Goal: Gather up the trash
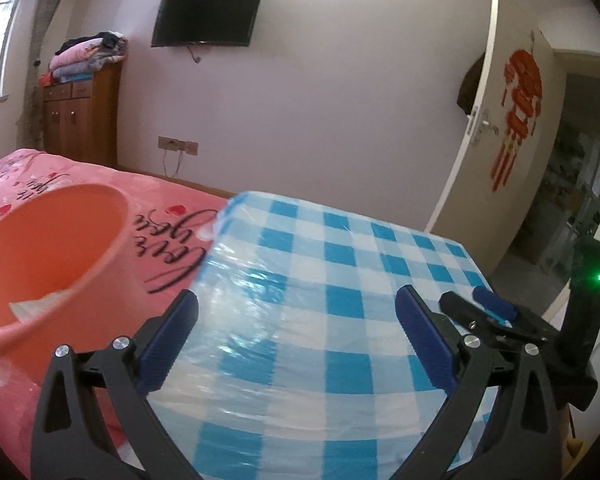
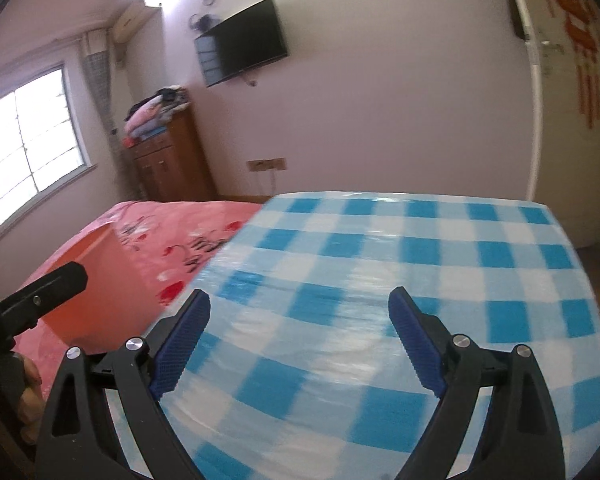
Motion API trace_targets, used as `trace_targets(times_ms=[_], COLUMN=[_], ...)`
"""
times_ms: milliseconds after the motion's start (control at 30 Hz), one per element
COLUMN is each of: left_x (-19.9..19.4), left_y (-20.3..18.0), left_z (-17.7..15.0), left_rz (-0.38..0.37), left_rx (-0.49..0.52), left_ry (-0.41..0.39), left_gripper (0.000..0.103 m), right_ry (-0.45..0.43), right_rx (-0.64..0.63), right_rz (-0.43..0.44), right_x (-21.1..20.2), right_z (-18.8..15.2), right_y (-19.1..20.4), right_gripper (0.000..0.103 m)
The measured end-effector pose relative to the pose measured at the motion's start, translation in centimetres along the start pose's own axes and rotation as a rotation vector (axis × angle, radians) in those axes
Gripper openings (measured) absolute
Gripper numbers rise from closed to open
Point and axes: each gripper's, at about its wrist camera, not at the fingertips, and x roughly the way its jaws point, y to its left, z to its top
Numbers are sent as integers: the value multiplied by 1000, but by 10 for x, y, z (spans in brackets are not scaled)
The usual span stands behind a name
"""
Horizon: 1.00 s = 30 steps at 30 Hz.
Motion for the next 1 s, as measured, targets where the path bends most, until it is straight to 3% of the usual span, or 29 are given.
trace_targets(times_ms=[433, 700, 1000], left_x=[64, 89, 114], left_y=[-73, -103, -127], left_z=[-35, -42, -47], left_rz=[-21, -19, 4], left_rx=[103, 135, 140], left_ry=[110, 104, 126], left_gripper=[99, 99, 99], right_ry=[-33, -36, -61], right_rx=[31, 71, 55], right_rz=[-180, -283, -378], right_x=[-17, -24, -36], right_z=[-26, -34, -37], right_y=[-81, -122, -141], right_gripper=[90, 90, 94])
